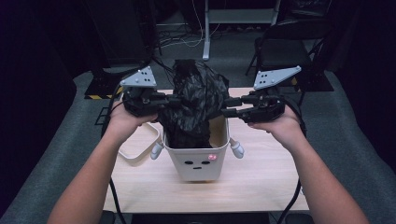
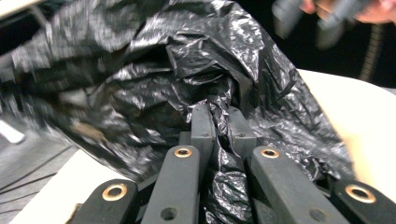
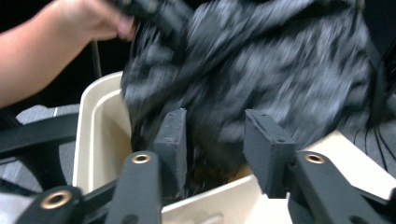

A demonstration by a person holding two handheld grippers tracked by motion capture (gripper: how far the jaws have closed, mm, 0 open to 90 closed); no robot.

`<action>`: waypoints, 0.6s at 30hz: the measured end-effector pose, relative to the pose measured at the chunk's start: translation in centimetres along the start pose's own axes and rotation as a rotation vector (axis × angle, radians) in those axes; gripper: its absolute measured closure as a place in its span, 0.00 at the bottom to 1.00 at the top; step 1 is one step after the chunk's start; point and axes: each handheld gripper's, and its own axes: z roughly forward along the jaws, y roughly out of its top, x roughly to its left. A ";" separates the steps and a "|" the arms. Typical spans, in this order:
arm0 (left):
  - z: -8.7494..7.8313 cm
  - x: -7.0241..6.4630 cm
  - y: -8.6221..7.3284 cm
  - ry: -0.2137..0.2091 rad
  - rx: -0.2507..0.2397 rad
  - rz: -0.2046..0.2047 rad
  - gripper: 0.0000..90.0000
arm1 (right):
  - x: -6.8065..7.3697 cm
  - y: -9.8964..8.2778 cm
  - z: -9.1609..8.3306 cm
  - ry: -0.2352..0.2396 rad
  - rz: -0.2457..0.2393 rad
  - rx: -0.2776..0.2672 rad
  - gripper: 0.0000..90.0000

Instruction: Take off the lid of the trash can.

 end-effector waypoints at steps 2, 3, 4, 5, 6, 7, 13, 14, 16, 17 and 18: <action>0.4 -0.6 -0.3 -0.021 0.013 0.009 0.94 | 0.2 0.4 0.0 -0.002 0.003 -0.014 0.60; 0.6 -1.0 -0.4 -0.029 0.018 0.012 0.94 | 0.2 0.5 0.2 -0.003 -0.005 -0.018 0.58; 0.8 -1.3 -0.5 -0.039 0.023 0.017 0.94 | 0.4 0.7 0.4 -0.005 -0.004 -0.020 0.57; 0.9 -1.5 -0.7 -0.048 0.030 0.018 0.94 | 0.4 0.8 0.7 -0.005 -0.011 -0.024 0.55; 1.2 -1.6 -0.9 -0.062 0.037 0.018 0.94 | 0.5 1.0 0.9 -0.006 -0.010 -0.028 0.53; 1.3 -1.8 -1.0 -0.071 0.043 0.013 0.94 | 0.4 1.1 1.3 -0.006 -0.014 -0.029 0.52; 2.1 -1.9 -1.3 -0.106 0.066 0.009 0.94 | 0.2 1.6 2.8 0.010 0.010 -0.055 0.46; 2.2 -1.9 -1.3 -0.111 0.066 0.008 0.94 | 0.2 1.7 3.0 0.010 0.006 -0.055 0.46; 2.5 -2.0 -1.3 -0.116 0.074 0.016 0.94 | 0.4 2.0 3.4 0.003 0.004 -0.048 0.48; 2.5 -2.0 -1.3 -0.117 0.075 0.019 0.94 | 0.5 2.2 3.7 -0.007 0.008 -0.041 0.51; 2.5 -2.1 -1.3 -0.117 0.075 0.019 0.94 | 0.6 2.3 3.9 -0.011 0.007 -0.036 0.56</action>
